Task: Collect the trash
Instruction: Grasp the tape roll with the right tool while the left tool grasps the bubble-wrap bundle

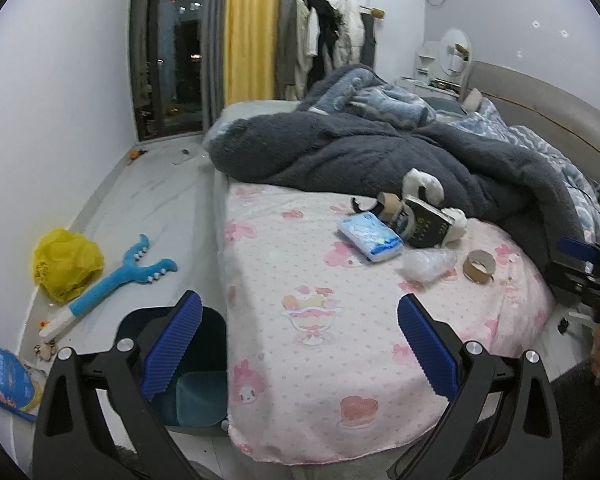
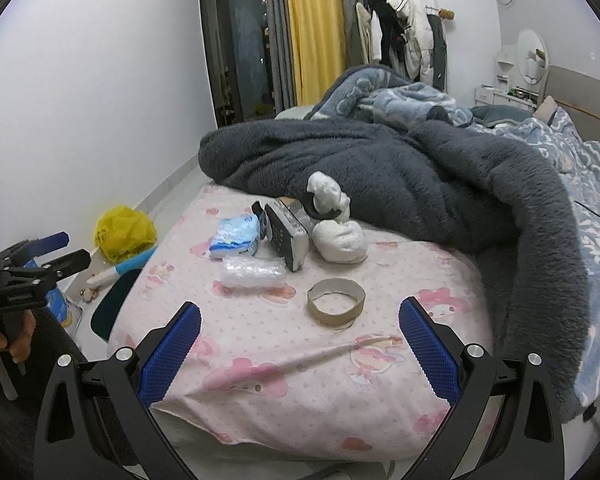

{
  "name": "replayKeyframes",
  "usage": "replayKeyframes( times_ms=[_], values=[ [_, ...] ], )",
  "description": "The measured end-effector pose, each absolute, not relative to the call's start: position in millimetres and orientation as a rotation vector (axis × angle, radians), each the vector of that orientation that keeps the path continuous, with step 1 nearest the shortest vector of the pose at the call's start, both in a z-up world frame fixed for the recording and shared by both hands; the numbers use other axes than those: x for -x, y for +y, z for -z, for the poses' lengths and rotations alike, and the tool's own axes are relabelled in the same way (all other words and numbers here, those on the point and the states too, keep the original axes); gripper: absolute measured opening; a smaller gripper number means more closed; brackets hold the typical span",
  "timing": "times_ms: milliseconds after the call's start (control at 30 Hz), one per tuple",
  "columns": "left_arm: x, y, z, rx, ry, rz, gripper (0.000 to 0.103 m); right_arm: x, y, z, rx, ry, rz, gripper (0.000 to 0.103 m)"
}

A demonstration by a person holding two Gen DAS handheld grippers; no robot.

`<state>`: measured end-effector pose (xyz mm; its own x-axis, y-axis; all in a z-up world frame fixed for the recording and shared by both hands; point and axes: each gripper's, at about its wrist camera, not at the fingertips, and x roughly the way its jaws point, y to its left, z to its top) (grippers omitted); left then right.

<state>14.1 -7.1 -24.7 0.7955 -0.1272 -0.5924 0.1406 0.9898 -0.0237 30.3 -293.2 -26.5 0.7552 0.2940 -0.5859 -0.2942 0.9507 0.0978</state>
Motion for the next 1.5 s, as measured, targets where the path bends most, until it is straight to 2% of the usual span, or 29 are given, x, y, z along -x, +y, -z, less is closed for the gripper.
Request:
replayKeyframes(
  times_ms=[267,400,567,667,733,1100,1433,1500],
  values=[
    [-28.4,-22.2,25.2,-0.064,0.652,0.238,0.098,-57.4,-287.4,49.1,0.058,0.701,-0.352,0.086],
    [-37.6,-35.3,29.8,-0.097,0.669,0.31,0.088,-72.3,-286.3,60.7,0.074,0.727,-0.359,0.084],
    [-52.5,-47.3,35.8,-0.099,0.691,0.399,0.088,-93.9,-287.6,75.8,0.087,0.753,-0.371,0.081],
    [-61.9,-60.4,40.0,-0.135,0.693,0.431,0.081,-105.8,-287.3,83.0,0.106,0.768,-0.37,0.08],
    [-67.0,-66.5,41.4,-0.133,0.688,0.453,0.081,-111.0,-286.5,88.2,0.127,0.777,-0.365,0.079],
    [-103.6,-100.7,64.3,-0.113,0.771,0.575,0.08,-124.9,-280.7,100.0,0.152,0.796,-0.416,0.054],
    [-122.2,-120.7,77.7,-0.111,0.809,0.601,0.076,-124.2,-298.8,85.1,0.086,0.762,-0.406,0.051],
    [-125.8,-123.1,80.4,-0.113,0.817,0.598,0.07,-124.9,-306.8,80.4,0.052,0.748,-0.392,0.051]
  ],
)
